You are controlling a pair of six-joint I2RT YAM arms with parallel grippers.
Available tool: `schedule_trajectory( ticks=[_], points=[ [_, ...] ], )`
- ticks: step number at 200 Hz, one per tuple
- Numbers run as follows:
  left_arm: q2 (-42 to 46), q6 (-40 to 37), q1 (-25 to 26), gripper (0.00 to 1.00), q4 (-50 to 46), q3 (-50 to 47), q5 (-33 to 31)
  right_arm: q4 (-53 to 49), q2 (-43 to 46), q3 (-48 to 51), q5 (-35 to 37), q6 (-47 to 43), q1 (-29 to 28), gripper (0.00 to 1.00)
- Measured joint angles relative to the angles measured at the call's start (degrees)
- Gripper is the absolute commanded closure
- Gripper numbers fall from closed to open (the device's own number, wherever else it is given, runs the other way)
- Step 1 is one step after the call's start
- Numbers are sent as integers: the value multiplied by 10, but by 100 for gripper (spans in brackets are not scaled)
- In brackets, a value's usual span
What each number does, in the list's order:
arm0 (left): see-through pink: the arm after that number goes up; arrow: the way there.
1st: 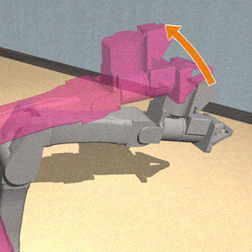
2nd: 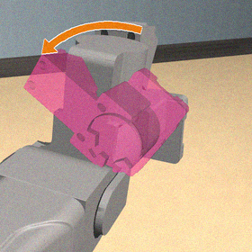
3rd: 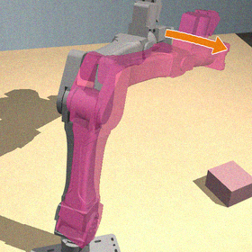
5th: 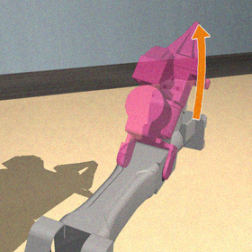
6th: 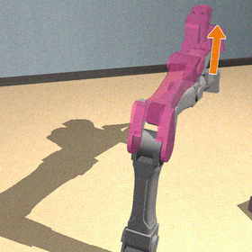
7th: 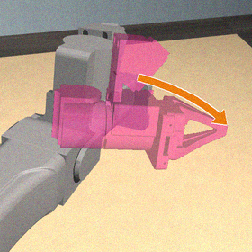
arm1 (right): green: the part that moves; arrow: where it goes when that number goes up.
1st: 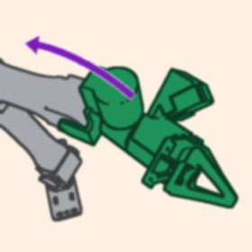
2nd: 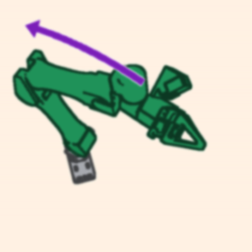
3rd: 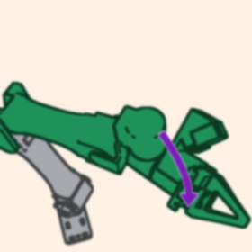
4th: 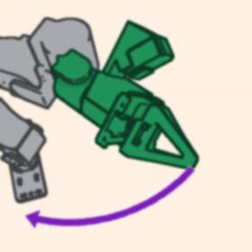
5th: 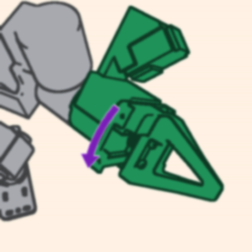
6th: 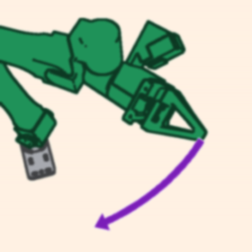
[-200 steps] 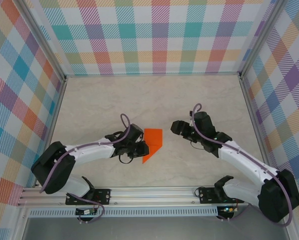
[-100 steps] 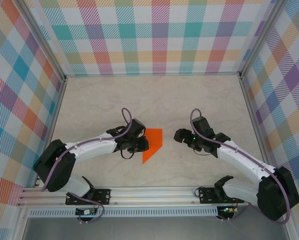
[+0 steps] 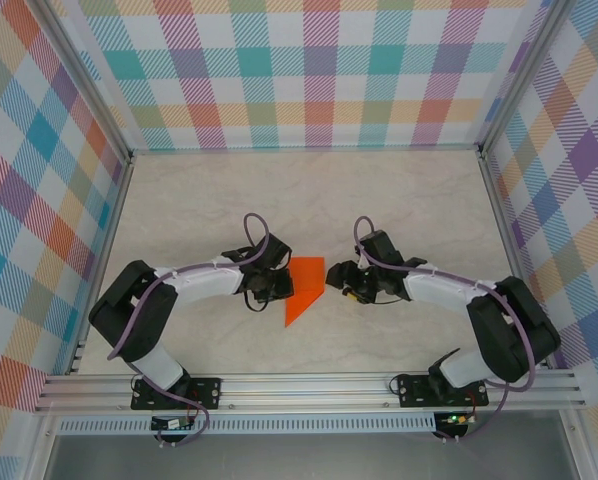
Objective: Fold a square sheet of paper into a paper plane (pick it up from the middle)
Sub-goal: Third fold the triangle at the center of the table, then fourth fold the wing at the center of the table.
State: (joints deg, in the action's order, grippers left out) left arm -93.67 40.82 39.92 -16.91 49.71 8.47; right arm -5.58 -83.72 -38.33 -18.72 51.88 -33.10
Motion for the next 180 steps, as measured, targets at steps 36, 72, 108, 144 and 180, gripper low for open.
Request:
schedule_trajectory(
  ticks=[36,72,108,144,180],
  points=[
    [-15,-1,-6,86,5,0,0,23,-35,-17,-24,7,-8,42],
    [-16,-2,-7,87,18,0,4,49,-70,-33,-44,23,-10,42],
    [-20,-2,-7,87,22,-1,5,64,-96,-38,-55,34,-11,44],
    [-20,-2,-7,88,22,-1,5,73,-116,-54,-65,39,-11,45],
    [-20,-4,-7,88,24,-3,4,73,-117,-62,-64,43,-12,44]
  ],
)
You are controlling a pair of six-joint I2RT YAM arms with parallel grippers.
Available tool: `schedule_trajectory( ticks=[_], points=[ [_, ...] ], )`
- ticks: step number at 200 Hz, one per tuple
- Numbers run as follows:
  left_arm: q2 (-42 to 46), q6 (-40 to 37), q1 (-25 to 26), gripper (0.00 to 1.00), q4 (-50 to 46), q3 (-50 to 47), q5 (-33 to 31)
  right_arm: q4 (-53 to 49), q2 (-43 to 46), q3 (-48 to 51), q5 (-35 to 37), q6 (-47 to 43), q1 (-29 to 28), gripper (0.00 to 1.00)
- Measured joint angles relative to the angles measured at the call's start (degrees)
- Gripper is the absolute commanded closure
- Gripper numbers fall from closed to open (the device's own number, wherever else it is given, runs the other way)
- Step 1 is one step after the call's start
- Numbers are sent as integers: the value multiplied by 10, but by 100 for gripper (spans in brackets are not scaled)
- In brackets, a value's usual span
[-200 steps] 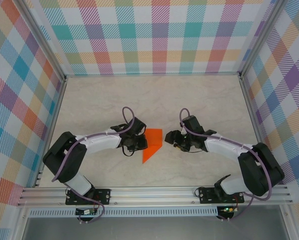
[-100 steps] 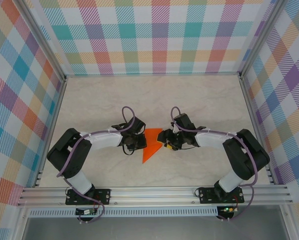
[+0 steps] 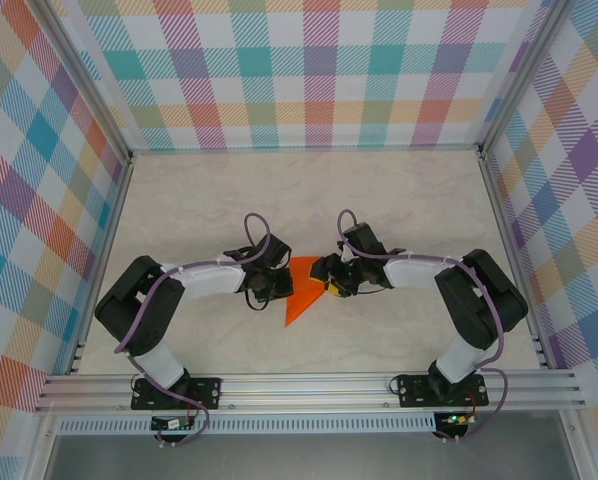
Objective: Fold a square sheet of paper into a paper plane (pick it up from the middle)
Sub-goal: Fourth fold the wing at the center of the table.
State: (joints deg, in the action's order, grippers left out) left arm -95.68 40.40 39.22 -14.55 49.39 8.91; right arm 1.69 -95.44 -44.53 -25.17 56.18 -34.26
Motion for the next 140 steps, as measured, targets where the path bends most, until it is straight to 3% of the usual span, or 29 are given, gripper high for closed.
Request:
schedule_trajectory(
  ticks=[76,140],
  points=[
    [13,-3,0,83,13,-13,3,9,-42,-42,-24,-16,0,50],
    [117,-11,0,64,-19,-16,-3,-5,-57,-77,-44,-63,4,58]
  ],
)
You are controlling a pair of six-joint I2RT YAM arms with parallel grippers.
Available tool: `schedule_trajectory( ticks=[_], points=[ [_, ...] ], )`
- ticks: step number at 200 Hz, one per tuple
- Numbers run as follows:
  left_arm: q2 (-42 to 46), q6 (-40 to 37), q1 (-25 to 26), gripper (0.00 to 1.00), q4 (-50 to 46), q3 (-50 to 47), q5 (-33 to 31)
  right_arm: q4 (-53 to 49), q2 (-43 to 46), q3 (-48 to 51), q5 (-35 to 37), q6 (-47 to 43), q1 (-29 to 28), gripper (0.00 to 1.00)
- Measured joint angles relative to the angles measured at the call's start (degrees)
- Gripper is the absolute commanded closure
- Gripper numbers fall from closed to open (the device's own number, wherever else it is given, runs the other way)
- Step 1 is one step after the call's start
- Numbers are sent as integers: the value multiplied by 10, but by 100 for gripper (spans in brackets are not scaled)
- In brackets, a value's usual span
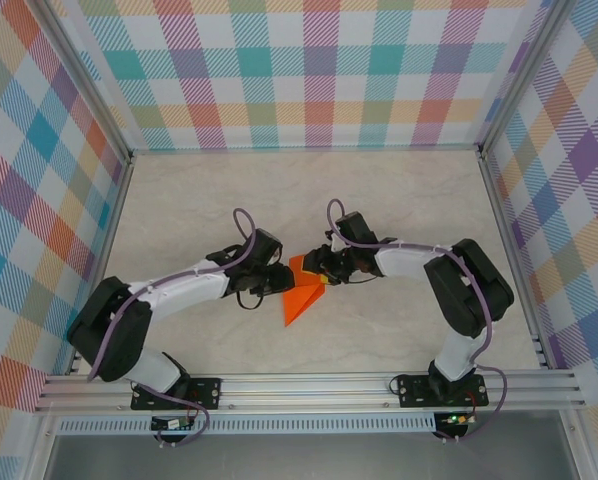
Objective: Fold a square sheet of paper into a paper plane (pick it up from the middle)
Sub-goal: Fourth fold the wing at the center of the table.
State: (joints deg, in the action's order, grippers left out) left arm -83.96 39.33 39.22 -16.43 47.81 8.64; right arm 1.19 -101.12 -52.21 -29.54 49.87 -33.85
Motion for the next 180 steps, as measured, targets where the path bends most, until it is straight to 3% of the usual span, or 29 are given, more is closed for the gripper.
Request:
schedule_trajectory(
  ticks=[42,81,128,180],
  points=[
    [67,17,15,50,-10,-32,-18,-16,-18,-15,-21,-25,9,62],
    [74,39,95,42,-33,-35,-78,-26,-25,-24,-36,-39,16,63],
    [-31,57,203,41,-77,30,-188,-34,-31,-41,-53,-44,16,63],
    [-108,63,241,43,-112,80,-281,-44,-31,-47,-57,-51,16,63]
  ],
)
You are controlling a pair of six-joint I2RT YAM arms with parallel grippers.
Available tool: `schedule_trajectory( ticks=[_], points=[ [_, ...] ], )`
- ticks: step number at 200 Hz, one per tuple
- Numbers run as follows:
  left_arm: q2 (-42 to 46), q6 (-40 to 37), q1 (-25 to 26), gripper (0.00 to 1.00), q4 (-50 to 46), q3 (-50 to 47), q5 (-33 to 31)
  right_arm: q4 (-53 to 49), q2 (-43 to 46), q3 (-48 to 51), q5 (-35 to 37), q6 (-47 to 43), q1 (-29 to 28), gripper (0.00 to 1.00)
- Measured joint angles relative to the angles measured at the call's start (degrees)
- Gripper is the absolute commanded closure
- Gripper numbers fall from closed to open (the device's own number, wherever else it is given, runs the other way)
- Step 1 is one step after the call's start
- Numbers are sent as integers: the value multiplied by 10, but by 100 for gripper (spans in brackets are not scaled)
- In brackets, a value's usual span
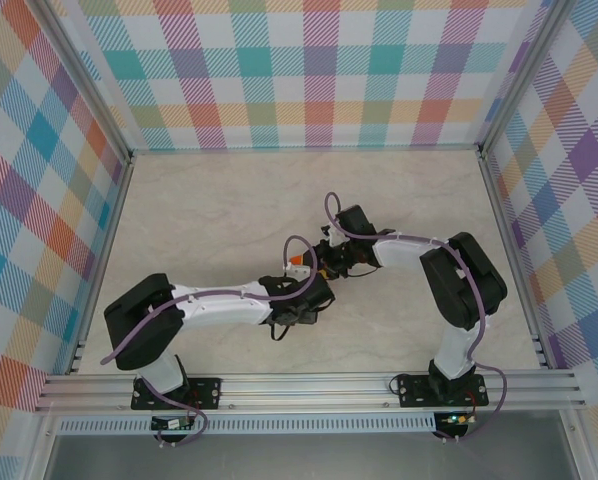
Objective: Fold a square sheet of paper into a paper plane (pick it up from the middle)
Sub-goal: Fourth fold the wing at the center of the table.
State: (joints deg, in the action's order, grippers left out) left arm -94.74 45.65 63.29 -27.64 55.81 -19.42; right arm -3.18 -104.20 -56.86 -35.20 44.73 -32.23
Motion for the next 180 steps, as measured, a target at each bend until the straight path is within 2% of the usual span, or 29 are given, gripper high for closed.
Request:
schedule_trajectory(
  ticks=[76,180],
  points=[
    [-21,2,12,53,-13,5,-38,-10,0,0,0,-1,0,64],
    [-28,2,12,55,-12,2,-43,-10,0,0,0,0,0,66]
  ],
)
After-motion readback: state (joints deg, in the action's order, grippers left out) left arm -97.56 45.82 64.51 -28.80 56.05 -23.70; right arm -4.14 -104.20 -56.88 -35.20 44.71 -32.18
